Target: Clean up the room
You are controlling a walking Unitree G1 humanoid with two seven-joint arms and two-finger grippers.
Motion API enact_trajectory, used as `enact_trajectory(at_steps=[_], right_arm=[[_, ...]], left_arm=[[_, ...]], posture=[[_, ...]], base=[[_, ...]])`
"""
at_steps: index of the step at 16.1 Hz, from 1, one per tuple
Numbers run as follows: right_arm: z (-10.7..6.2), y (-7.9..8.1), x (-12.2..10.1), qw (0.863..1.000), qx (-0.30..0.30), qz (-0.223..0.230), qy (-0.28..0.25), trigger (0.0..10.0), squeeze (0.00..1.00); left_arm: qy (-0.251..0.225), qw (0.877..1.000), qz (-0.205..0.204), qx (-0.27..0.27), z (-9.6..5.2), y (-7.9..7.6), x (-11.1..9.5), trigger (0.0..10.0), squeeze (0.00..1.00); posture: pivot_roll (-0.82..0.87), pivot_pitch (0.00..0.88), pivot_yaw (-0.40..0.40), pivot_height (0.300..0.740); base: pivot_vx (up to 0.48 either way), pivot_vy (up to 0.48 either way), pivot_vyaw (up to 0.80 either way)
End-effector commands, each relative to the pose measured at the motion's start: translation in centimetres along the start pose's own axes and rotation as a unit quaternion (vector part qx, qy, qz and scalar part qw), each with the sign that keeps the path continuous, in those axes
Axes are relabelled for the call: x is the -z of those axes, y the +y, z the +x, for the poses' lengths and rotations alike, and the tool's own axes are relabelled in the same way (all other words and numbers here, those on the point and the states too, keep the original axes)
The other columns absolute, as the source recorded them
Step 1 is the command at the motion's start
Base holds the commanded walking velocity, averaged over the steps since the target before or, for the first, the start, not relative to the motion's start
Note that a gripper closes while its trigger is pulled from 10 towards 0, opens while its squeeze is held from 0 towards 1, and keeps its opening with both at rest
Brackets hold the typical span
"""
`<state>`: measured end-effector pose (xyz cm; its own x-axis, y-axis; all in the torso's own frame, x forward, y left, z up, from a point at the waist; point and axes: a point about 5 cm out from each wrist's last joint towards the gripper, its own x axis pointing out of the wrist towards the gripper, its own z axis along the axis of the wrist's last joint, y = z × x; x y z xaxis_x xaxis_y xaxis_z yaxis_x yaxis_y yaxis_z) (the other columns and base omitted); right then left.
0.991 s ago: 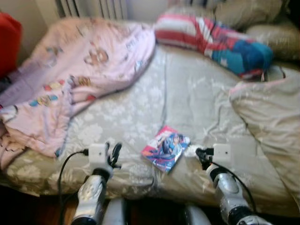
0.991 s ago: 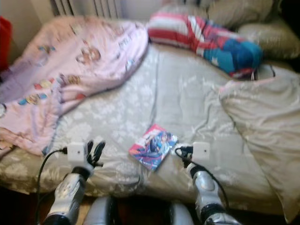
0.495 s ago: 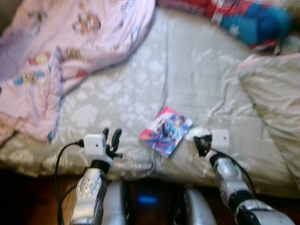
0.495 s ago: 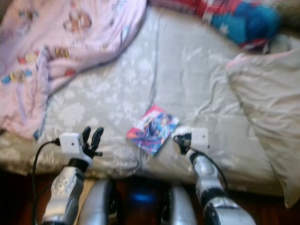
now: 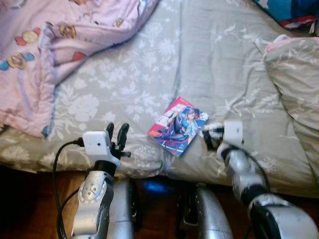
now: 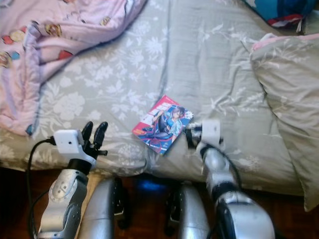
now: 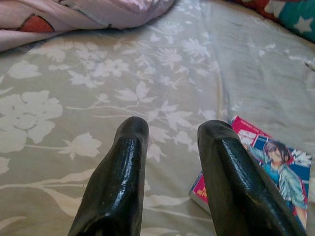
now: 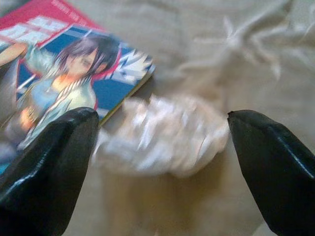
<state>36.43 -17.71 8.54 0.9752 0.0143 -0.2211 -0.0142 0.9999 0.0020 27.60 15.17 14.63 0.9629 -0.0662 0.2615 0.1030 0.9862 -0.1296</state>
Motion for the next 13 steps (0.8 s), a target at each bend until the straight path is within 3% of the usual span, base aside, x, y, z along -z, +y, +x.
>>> enact_trajectory(at_steps=[1, 4, 9, 13], right_arm=[[-0.6, -0.3, 2.0, 0.999, 0.003, 0.002, 0.037, 10.0, 0.0], [-0.1, -0.1, 0.7, 1.0, -0.003, -0.007, 0.028, 10.0, 0.0], [0.1, 0.6, 0.9, 0.998, -0.017, -0.02, 0.05, 10.0, 0.0], [-0.1, 0.6, 1.7, 0.996, -0.004, -0.04, 0.083, 10.0, 0.0]], left_arm=[[0.017, 1.0, -0.006, -0.009, -0.8, 0.2, 0.5, 10.0, 0.0], [0.034, 0.999, -0.02, -0.015, -1.7, -0.7, -0.6, 10.0, 0.0], [0.013, 1.0, -0.023, -0.009, -1.4, -1.3, -2.8, 10.0, 0.0], [0.023, 0.999, -0.022, -0.011, -2.1, -1.2, -3.8, 10.0, 0.0]], posture=[[0.26, 0.523, -0.069, 0.641], [0.29, 0.523, -0.061, 0.641], [0.33, 0.545, -0.051, 0.641], [0.35, 0.569, -0.037, 0.641]], base=[[0.0, 0.0, 0.0], [0.0, 0.0, 0.0], [0.0, 0.0, 0.0], [0.0, 0.0, 0.0]])
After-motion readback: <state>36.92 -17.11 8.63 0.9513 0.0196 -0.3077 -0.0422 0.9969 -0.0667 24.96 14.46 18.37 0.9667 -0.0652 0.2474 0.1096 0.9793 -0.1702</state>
